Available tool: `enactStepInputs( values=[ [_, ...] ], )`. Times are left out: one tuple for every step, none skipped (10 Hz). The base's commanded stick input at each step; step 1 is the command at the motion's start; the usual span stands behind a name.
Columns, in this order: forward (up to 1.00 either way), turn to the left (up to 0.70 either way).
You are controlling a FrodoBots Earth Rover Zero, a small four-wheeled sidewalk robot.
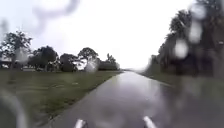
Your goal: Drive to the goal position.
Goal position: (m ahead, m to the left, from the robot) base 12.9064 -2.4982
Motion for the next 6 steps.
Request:
enactStepInputs(
  values=[
    [0.85,0.0],
    [0.85,0.0],
    [0.85,0.0],
    [0.85,0.0],
    [0.85,0.0],
    [0.85,0.0]
  ],
)
